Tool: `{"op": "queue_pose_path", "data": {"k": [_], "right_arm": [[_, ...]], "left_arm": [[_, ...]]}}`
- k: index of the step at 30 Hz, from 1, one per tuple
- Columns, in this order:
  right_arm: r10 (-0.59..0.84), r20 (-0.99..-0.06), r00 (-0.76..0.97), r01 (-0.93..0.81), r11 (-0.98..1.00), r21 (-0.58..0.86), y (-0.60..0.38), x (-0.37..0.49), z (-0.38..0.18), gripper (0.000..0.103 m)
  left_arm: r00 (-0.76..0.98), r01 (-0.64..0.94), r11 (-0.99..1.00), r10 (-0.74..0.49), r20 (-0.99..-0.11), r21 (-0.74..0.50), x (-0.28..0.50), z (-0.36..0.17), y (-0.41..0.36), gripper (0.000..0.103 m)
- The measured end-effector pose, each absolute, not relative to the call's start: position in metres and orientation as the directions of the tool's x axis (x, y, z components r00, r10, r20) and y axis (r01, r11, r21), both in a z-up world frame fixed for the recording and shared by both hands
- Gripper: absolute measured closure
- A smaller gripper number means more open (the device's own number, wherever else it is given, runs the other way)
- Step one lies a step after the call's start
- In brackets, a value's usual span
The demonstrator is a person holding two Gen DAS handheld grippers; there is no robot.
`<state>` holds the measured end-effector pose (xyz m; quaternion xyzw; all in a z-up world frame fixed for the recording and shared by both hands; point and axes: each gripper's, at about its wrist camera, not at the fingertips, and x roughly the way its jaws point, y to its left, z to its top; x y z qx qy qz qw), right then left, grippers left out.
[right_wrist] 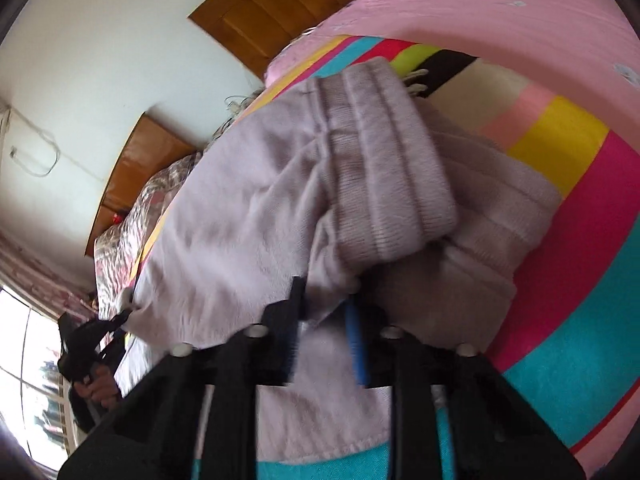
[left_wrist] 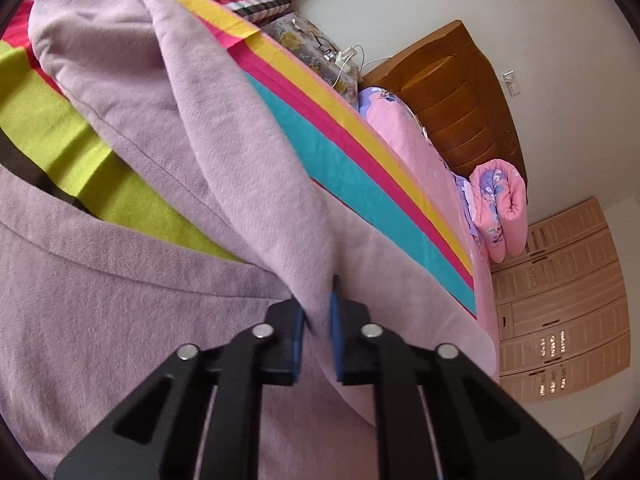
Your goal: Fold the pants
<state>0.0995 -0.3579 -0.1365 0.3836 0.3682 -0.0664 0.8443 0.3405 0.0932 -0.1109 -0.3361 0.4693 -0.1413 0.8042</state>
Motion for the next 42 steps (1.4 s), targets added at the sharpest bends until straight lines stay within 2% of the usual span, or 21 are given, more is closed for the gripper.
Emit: {"op": "queue_pose_path", "data": {"k": [3, 8, 11, 13, 16, 19, 20, 21, 22, 24, 26, 36, 38, 39, 42], "right_arm": [[0.147, -0.637, 0.756, 0.364, 0.715, 0.596, -0.362, 0.104, -0.117, 0.091], [0.126, -0.542, 0.831, 0.267, 0.765, 0.586, -0.372, 0.121, -0.054, 0.092], [0.158, -0.547, 0.822, 0.232, 0.784, 0.575, -0.377, 0.106, -0.044, 0.092], [0.188, -0.595, 0.782, 0.247, 0.782, 0.572, -0.378, 0.087, -0.064, 0.092], [0.197, -0.679, 0.708, 0.344, 0.743, 0.574, -0.386, 0.060, -0.118, 0.092], [0.217, -0.677, 0.704, 0.378, 0.692, 0.615, -0.397, 0.055, -0.147, 0.092], [0.211, -0.679, 0.703, 0.380, 0.696, 0.610, -0.396, 0.057, -0.147, 0.090], [0.203, -0.688, 0.697, 0.380, 0.709, 0.594, -0.395, 0.061, -0.144, 0.088], [0.200, -0.692, 0.693, 0.377, 0.719, 0.584, -0.394, 0.062, -0.142, 0.085], [0.206, -0.697, 0.687, 0.374, 0.721, 0.582, -0.394, 0.064, -0.144, 0.083], [0.224, -0.684, 0.694, 0.372, 0.702, 0.608, -0.396, 0.061, -0.144, 0.079], [0.235, -0.671, 0.703, 0.362, 0.694, 0.623, -0.379, 0.046, -0.143, 0.079], [0.235, -0.672, 0.703, 0.361, 0.696, 0.621, -0.379, 0.046, -0.143, 0.079], [0.238, -0.670, 0.703, 0.361, 0.693, 0.624, -0.379, 0.045, -0.144, 0.079], [0.242, -0.666, 0.705, 0.361, 0.687, 0.631, -0.381, 0.045, -0.145, 0.080]], "left_arm": [[0.565, -0.038, 0.749, -0.530, -0.633, -0.661, 0.330, -0.080, 0.091, 0.095], [0.661, 0.105, 0.815, -0.486, -0.572, -0.570, 0.297, 0.008, 0.081, 0.095], [0.682, 0.185, 0.855, -0.467, -0.563, -0.484, 0.246, 0.035, 0.078, 0.093], [0.650, 0.182, 0.878, -0.446, -0.616, -0.443, 0.215, 0.019, 0.080, 0.091], [0.539, 0.106, 0.893, -0.421, -0.729, -0.437, 0.181, -0.042, 0.088, 0.090], [0.461, 0.035, 0.897, -0.406, -0.789, -0.441, 0.169, -0.094, 0.094, 0.090], [0.470, 0.031, 0.897, -0.402, -0.785, -0.441, 0.170, -0.100, 0.097, 0.086], [0.483, 0.020, 0.895, -0.399, -0.779, -0.446, 0.172, -0.101, 0.100, 0.073], [0.494, 0.003, 0.886, -0.405, -0.770, -0.464, 0.174, -0.102, 0.105, 0.053], [0.523, -0.017, 0.848, -0.444, -0.727, -0.530, 0.177, -0.098, 0.114, 0.037], [0.547, -0.016, 0.829, -0.461, -0.699, -0.559, 0.182, -0.094, 0.121, 0.037], [0.562, -0.070, 0.701, -0.560, -0.609, -0.710, 0.214, -0.098, 0.150, 0.038], [0.563, -0.080, 0.655, -0.593, -0.576, -0.752, 0.220, -0.105, 0.159, 0.044], [0.557, -0.084, 0.647, -0.600, -0.574, -0.758, 0.222, -0.108, 0.162, 0.054], [0.560, -0.078, 0.669, -0.584, -0.587, -0.739, 0.225, -0.108, 0.164, 0.057]]}}
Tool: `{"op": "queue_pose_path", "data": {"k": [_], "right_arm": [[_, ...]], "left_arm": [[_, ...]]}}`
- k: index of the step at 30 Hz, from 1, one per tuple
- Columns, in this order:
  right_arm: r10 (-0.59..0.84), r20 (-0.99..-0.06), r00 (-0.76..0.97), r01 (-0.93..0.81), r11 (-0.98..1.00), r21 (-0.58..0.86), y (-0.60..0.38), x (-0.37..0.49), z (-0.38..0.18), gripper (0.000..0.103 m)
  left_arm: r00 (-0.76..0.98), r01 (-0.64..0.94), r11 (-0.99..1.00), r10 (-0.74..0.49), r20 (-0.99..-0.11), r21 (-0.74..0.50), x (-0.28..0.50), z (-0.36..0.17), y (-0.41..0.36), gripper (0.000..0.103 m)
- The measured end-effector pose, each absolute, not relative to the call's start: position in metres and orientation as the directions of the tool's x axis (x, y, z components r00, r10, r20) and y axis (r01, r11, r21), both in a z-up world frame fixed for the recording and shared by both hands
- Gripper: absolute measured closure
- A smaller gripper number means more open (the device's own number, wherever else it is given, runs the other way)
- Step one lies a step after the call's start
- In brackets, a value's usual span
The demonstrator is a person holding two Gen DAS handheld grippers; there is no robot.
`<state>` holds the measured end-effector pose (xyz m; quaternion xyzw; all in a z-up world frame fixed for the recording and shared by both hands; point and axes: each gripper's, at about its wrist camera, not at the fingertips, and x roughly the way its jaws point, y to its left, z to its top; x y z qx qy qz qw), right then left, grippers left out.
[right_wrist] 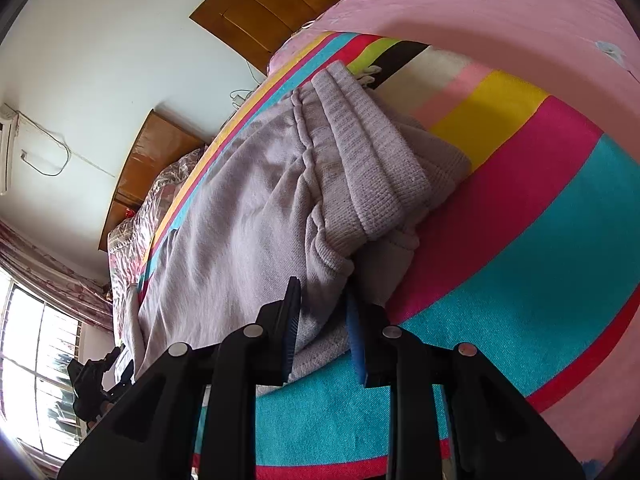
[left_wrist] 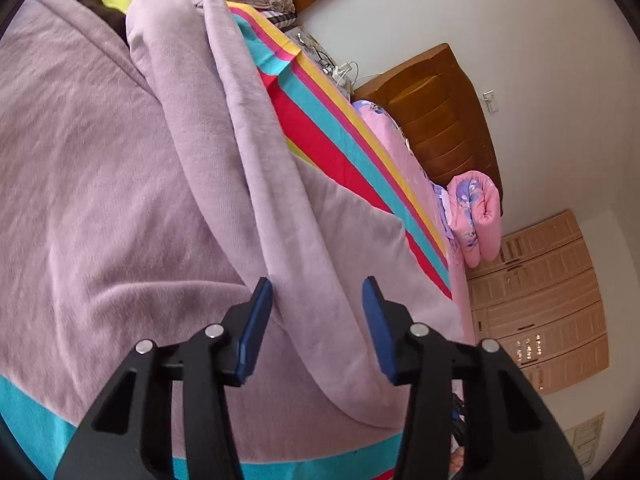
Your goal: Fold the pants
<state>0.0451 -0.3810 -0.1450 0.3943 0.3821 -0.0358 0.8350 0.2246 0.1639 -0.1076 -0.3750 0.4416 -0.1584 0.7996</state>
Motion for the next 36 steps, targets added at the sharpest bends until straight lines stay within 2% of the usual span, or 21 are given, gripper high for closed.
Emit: {"op": "queue_pose_path", "data": {"k": [8, 11, 13, 16, 19, 22, 25, 28, 31, 36], "right_arm": [[0.238, -0.664, 0.708, 0.365, 0.681, 0.634, -0.382, 0.046, -0.146, 0.079], [0.241, -0.662, 0.710, 0.364, 0.679, 0.638, -0.383, 0.046, -0.146, 0.079], [0.242, -0.660, 0.711, 0.364, 0.677, 0.640, -0.384, 0.046, -0.147, 0.080], [0.232, -0.670, 0.705, 0.368, 0.688, 0.625, -0.383, 0.049, -0.144, 0.080], [0.210, -0.640, 0.739, 0.332, 0.713, 0.617, -0.382, 0.047, -0.122, 0.088], [0.226, -0.625, 0.748, 0.294, 0.730, 0.616, -0.379, 0.044, -0.106, 0.089], [0.225, -0.659, 0.718, 0.315, 0.739, 0.596, -0.381, 0.043, -0.111, 0.089], [0.203, -0.723, 0.661, 0.384, 0.736, 0.558, -0.385, 0.044, -0.137, 0.092], [0.185, -0.716, 0.673, 0.388, 0.737, 0.554, -0.384, 0.043, -0.137, 0.093], [0.167, -0.704, 0.690, 0.372, 0.752, 0.544, -0.382, 0.044, -0.126, 0.092]], "left_arm": [[0.590, -0.110, 0.730, -0.498, -0.635, -0.675, 0.255, -0.107, 0.171, 0.055], [0.592, -0.113, 0.724, -0.501, -0.631, -0.681, 0.269, -0.114, 0.175, 0.059], [0.585, -0.100, 0.738, -0.499, -0.640, -0.668, 0.275, -0.117, 0.173, 0.096], [0.632, -0.081, 0.743, -0.477, -0.611, -0.664, 0.269, -0.105, 0.178, 0.098], [0.718, -0.036, 0.776, -0.418, -0.557, -0.629, 0.239, -0.063, 0.185, 0.099], [0.750, -0.023, 0.802, -0.380, -0.541, -0.596, 0.196, -0.033, 0.200, 0.099], [0.700, -0.072, 0.825, -0.358, -0.617, -0.561, 0.158, -0.050, 0.210, 0.098], [0.632, -0.154, 0.824, -0.342, -0.695, -0.545, 0.144, -0.097, 0.212, 0.098], [0.621, -0.201, 0.805, -0.336, -0.708, -0.558, 0.147, -0.123, 0.212, 0.098], [0.635, -0.180, 0.824, -0.320, -0.704, -0.537, 0.155, -0.116, 0.209, 0.097]]}}
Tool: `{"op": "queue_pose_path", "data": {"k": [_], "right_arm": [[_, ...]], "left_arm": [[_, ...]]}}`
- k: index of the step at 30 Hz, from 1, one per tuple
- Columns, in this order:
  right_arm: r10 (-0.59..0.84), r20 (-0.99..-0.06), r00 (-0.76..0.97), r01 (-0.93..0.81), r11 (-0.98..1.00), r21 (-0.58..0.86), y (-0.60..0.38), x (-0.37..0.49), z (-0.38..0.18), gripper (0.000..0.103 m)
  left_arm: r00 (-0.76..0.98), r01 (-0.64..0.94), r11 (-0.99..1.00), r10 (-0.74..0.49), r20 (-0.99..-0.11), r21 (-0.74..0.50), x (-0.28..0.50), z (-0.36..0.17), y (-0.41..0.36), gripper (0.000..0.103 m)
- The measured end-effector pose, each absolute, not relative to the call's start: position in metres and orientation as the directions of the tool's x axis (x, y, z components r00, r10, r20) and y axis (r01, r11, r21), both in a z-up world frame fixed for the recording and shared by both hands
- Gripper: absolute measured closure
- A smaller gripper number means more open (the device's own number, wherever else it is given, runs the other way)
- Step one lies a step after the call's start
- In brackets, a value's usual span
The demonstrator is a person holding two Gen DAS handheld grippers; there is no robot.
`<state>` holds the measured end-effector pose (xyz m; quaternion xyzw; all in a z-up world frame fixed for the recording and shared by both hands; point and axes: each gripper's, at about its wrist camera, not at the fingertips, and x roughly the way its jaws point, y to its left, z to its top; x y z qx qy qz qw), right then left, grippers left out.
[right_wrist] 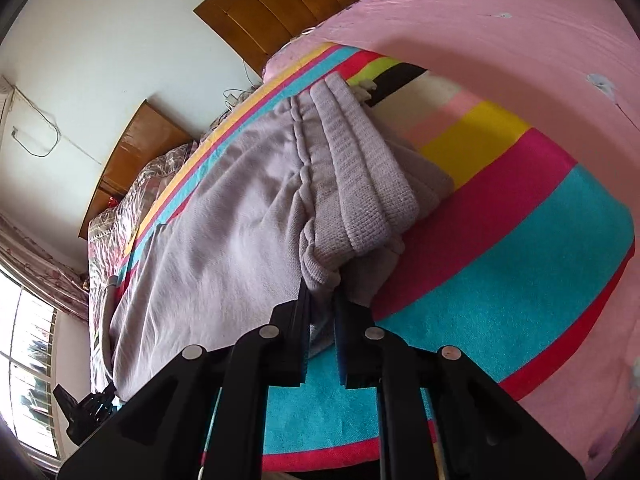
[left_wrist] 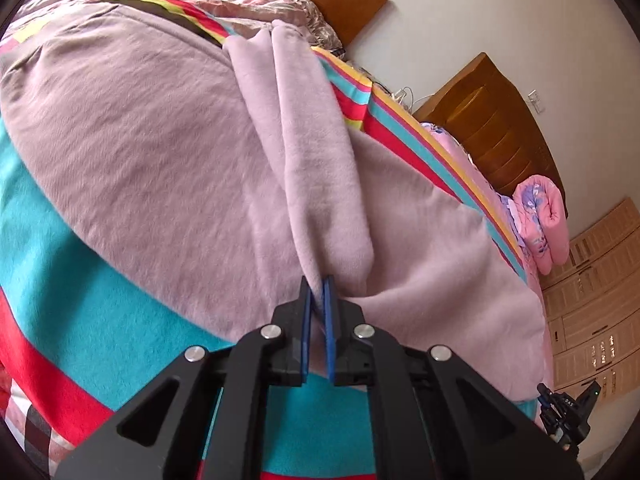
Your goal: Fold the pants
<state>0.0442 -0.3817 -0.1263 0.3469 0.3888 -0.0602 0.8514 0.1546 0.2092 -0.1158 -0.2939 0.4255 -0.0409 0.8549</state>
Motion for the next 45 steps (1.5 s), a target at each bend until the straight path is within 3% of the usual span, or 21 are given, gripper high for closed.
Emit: {"op": "queue_pose_path", "data": {"k": [4, 13, 15, 19, 22, 25, 32, 33, 34, 35, 37, 39, 45], "right_arm": [[0.173, -0.716, 0.677, 0.386, 0.744, 0.546, -0.383, 0.043, -0.136, 0.092], [0.140, -0.683, 0.717, 0.364, 0.761, 0.538, -0.381, 0.039, -0.123, 0.093], [0.113, -0.672, 0.732, 0.353, 0.781, 0.516, -0.379, 0.040, -0.112, 0.093], [0.064, -0.657, 0.751, 0.333, 0.823, 0.460, -0.375, 0.041, -0.093, 0.093], [0.080, -0.721, 0.688, 0.415, 0.771, 0.483, -0.396, 0.044, -0.132, 0.097], [0.115, -0.691, 0.714, 0.402, 0.740, 0.539, -0.405, 0.036, -0.141, 0.098], [0.106, -0.698, 0.708, 0.402, 0.753, 0.522, -0.403, 0.037, -0.138, 0.098], [0.110, -0.698, 0.708, 0.399, 0.753, 0.524, -0.402, 0.035, -0.139, 0.097], [0.107, -0.703, 0.703, 0.401, 0.757, 0.516, -0.401, 0.033, -0.137, 0.084], [0.092, -0.716, 0.692, 0.410, 0.766, 0.496, -0.396, 0.031, -0.132, 0.060], [-0.008, -0.732, 0.681, 0.443, 0.801, 0.402, -0.384, 0.024, -0.112, 0.040], [-0.045, -0.696, 0.717, 0.391, 0.852, 0.348, -0.368, 0.020, -0.091, 0.040], [0.028, -0.681, 0.732, 0.074, 0.990, 0.120, -0.258, 0.062, -0.072, 0.041]], "left_arm": [[0.640, -0.202, 0.814, -0.311, -0.703, -0.544, 0.153, -0.118, 0.214, 0.091], [0.638, -0.206, 0.816, -0.307, -0.706, -0.540, 0.153, -0.119, 0.216, 0.091], [0.656, -0.185, 0.782, -0.352, -0.667, -0.595, 0.151, -0.107, 0.214, 0.093], [0.704, -0.103, 0.836, -0.321, -0.633, -0.539, 0.143, -0.070, 0.198, 0.097], [0.656, -0.134, 0.864, -0.290, -0.696, -0.486, 0.150, -0.085, 0.193, 0.097], [0.597, -0.189, 0.845, -0.307, -0.741, -0.501, 0.153, -0.113, 0.196, 0.097], [0.619, -0.205, 0.855, -0.264, -0.739, -0.477, 0.149, -0.113, 0.202, 0.095], [0.624, -0.220, 0.857, -0.243, -0.742, -0.466, 0.148, -0.111, 0.205, 0.084], [0.631, -0.233, 0.860, -0.221, -0.744, -0.454, 0.146, -0.109, 0.209, 0.067], [0.648, -0.246, 0.868, -0.183, -0.739, -0.431, 0.143, -0.102, 0.210, 0.060], [0.696, -0.237, 0.891, -0.122, -0.708, -0.386, 0.134, -0.083, 0.205, 0.039], [0.733, -0.192, 0.918, -0.101, -0.673, -0.346, 0.131, -0.065, 0.195, 0.032], [0.710, 0.158, 0.974, -0.227, -0.667, -0.164, 0.149, -0.048, 0.095, 0.031]]}}
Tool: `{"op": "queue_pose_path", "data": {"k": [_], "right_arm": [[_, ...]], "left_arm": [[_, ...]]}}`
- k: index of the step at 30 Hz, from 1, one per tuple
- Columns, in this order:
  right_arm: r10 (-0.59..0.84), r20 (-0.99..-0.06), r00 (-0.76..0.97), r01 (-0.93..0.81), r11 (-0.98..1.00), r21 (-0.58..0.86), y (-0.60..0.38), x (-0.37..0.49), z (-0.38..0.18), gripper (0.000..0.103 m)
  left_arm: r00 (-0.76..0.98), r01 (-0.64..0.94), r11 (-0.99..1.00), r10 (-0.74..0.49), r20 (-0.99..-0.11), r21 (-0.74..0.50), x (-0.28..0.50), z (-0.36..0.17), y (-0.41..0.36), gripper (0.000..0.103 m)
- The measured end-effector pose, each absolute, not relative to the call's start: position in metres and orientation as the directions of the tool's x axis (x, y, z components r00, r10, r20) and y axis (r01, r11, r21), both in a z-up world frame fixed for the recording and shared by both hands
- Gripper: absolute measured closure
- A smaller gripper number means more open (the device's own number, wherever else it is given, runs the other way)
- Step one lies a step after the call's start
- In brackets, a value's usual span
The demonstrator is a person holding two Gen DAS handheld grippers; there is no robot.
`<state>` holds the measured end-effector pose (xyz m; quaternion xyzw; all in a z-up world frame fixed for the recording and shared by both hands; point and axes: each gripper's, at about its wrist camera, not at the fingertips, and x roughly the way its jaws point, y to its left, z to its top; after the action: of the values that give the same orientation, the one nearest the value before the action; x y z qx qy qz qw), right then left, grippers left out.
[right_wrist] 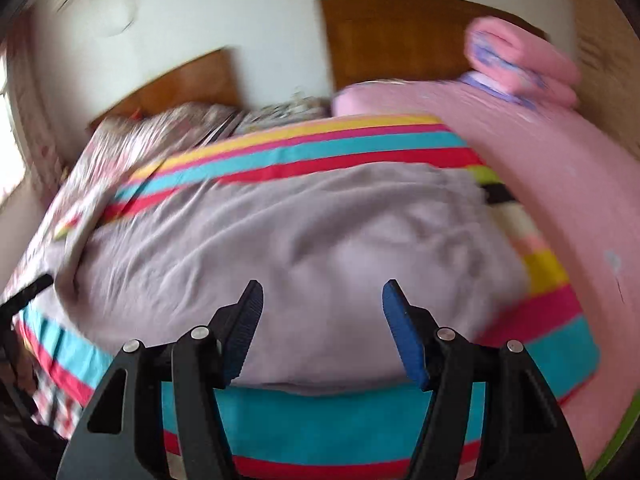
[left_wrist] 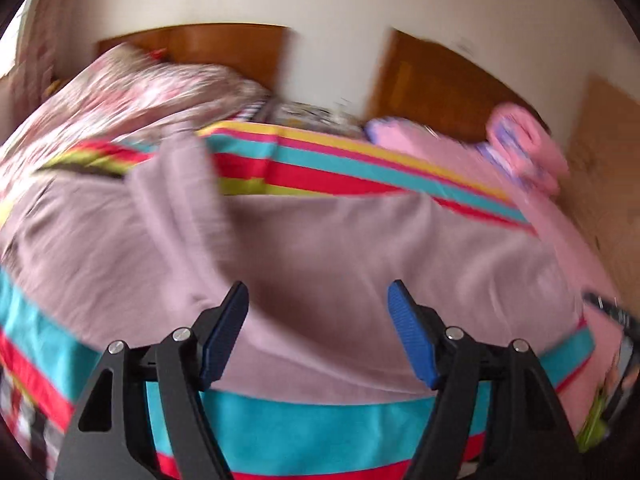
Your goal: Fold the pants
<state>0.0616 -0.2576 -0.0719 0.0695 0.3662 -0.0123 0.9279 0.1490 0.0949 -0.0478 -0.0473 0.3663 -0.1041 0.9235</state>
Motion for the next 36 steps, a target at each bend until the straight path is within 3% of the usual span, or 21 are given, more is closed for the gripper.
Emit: {"op": "queue_pose_path", "data": {"k": [2, 5, 8, 11, 14, 18, 25, 32, 36], "right_arm": [[0.023, -0.718, 0.696, 0.020, 0.998, 0.052, -0.231, 0.076, -0.086, 0.041], [0.034, -0.764, 0.644, -0.002, 0.999, 0.043, -0.224, 0.082, -0.108, 0.040], [0.084, -0.767, 0.636, -0.017, 0.995, 0.095, -0.241, 0.072, -0.125, 0.038], [0.087, -0.779, 0.621, -0.025, 0.995, 0.092, -0.243, 0.081, -0.107, 0.039], [0.120, -0.726, 0.677, -0.124, 0.991, 0.048, -0.226, 0.093, -0.075, 0.039], [0.176, -0.676, 0.716, -0.263, 0.965, -0.027, -0.191, 0.140, -0.049, 0.038], [0.333, -0.732, 0.594, -0.515, 0.857, -0.028, -0.079, 0.208, -0.068, 0.039], [0.458, -0.721, 0.520, -0.553, 0.824, 0.124, -0.004, 0.250, -0.070, 0.039], [0.497, -0.719, 0.486, -0.542, 0.817, 0.198, 0.015, 0.250, -0.077, 0.039]], "left_arm": [[0.691, 0.237, 0.971, -0.196, -0.696, -0.038, 0.154, -0.059, 0.057, 0.031], [0.646, 0.281, 0.959, -0.153, -0.748, 0.046, 0.160, -0.080, 0.036, 0.031], [0.570, 0.269, 0.963, -0.139, -0.810, 0.024, 0.166, -0.109, 0.045, 0.030], [0.598, 0.302, 0.953, -0.185, -0.780, 0.005, 0.159, -0.109, 0.052, 0.030], [0.628, 0.322, 0.942, -0.285, -0.724, -0.091, 0.162, -0.084, 0.063, 0.029], [0.684, 0.278, 0.942, -0.333, -0.649, -0.190, 0.188, -0.051, 0.083, 0.018], [0.668, 0.195, 0.973, -0.223, -0.709, -0.122, 0.206, -0.059, 0.095, 0.018], [0.687, -0.016, 0.947, -0.222, -0.691, -0.320, 0.223, -0.043, 0.197, 0.016], [0.661, -0.024, 0.852, -0.379, -0.648, -0.523, 0.285, -0.037, 0.253, 0.016]]}}
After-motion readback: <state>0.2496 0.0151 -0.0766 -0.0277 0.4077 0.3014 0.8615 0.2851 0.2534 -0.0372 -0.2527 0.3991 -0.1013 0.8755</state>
